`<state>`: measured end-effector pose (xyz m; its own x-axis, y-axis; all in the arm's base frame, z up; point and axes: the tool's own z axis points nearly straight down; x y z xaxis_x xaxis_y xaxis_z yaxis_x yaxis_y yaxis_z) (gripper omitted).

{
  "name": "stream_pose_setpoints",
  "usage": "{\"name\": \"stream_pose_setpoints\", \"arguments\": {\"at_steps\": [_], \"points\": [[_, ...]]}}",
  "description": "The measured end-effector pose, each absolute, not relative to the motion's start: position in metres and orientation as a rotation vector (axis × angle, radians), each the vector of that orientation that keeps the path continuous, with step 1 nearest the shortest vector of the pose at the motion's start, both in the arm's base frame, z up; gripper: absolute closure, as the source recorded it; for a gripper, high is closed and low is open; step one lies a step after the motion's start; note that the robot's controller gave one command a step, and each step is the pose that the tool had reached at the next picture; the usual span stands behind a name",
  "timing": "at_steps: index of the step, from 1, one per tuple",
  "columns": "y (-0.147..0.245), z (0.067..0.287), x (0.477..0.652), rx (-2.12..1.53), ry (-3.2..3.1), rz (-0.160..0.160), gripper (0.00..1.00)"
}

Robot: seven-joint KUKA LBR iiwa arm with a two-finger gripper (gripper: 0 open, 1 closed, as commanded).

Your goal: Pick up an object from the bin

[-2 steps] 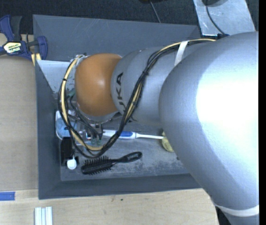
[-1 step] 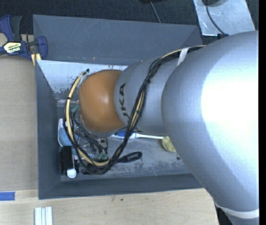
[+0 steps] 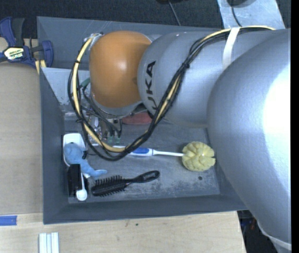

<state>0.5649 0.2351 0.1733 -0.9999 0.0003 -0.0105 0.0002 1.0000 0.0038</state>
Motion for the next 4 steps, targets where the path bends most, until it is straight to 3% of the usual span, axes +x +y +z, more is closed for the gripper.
{"name": "stream_pose_setpoints", "arguments": {"at_steps": [1,2,3,4], "points": [[0.232,0.221,0.552,-0.091,3.136,0.0,0.0],[0.214,0.126,0.507,-0.201,3.135,-0.002,0.0],[0.238,0.144,0.547,-0.203,3.117,0.008,0.0],[0.222,0.103,0.505,-0.348,3.131,-0.006,0.0]]}}
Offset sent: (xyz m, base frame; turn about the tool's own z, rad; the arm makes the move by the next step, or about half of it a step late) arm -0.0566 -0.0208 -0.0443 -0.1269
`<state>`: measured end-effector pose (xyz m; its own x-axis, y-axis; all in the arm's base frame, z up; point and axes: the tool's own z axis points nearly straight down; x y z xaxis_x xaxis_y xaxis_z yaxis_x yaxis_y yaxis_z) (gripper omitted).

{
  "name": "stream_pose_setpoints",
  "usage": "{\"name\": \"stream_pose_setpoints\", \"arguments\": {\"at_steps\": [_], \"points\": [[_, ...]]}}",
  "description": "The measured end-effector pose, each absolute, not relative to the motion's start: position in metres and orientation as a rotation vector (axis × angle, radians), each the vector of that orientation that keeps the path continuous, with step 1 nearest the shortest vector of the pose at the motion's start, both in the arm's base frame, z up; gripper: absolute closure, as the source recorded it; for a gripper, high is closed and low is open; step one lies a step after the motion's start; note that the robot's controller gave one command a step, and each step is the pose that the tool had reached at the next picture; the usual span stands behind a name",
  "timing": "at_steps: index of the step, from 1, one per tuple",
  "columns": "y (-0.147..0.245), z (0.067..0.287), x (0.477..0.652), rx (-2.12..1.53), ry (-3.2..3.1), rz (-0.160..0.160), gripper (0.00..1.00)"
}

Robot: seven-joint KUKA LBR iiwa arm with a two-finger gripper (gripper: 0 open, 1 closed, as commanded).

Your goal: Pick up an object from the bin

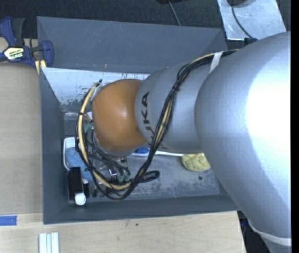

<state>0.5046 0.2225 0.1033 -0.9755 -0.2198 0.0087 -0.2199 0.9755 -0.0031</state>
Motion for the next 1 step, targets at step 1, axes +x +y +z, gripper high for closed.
{"name": "stream_pose_setpoints", "arguments": {"at_steps": [1], "points": [[0.2403,0.1189,0.5364,0.583,-3.111,-0.007,0.0]]}}
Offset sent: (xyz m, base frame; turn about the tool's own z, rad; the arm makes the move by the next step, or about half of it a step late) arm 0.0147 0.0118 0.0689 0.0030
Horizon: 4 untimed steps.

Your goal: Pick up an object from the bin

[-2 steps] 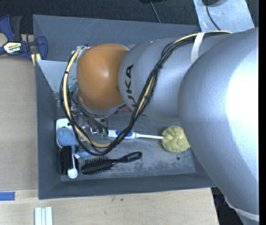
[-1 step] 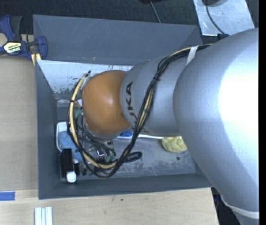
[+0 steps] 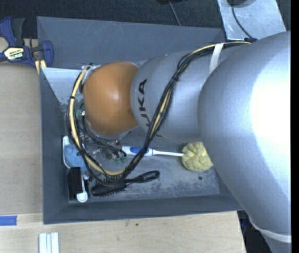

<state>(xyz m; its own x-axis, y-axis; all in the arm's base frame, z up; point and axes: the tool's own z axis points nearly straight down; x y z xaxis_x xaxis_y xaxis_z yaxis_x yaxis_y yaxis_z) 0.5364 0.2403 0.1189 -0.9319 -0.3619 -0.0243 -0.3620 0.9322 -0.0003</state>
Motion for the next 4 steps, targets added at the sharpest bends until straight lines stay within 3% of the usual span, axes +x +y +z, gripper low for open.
{"name": "stream_pose_setpoints", "arguments": {"at_steps": [1,2,3,4], "points": [[0.235,0.172,0.522,-0.35,3.117,0.001,0.0],[0.244,0.088,0.556,-0.518,3.076,0.006,0.0],[0.241,0.105,0.509,-0.449,3.082,0.01,0.0],[0.242,0.074,0.56,-0.506,3.072,-0.002,1.0]]}}
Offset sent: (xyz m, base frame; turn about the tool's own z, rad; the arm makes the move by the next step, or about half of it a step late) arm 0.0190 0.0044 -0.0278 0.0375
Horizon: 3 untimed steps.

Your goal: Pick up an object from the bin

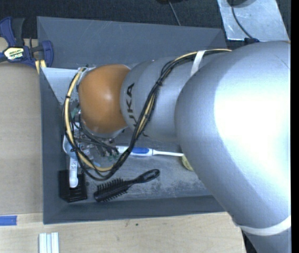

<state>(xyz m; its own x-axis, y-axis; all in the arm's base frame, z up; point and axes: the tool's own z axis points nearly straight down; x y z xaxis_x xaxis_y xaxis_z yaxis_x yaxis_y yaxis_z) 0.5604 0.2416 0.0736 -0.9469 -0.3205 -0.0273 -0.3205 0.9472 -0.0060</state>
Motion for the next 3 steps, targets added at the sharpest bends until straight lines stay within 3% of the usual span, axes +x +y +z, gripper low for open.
{"name": "stream_pose_setpoints", "arguments": {"at_steps": [1,2,3], "points": [[0.242,0.074,0.56,-0.505,3.072,-0.002,1.0],[0.237,0.074,0.567,-0.8,2.999,-0.012,1.0],[0.242,0.191,0.571,-0.561,3.058,-0.002,1.0]]}}
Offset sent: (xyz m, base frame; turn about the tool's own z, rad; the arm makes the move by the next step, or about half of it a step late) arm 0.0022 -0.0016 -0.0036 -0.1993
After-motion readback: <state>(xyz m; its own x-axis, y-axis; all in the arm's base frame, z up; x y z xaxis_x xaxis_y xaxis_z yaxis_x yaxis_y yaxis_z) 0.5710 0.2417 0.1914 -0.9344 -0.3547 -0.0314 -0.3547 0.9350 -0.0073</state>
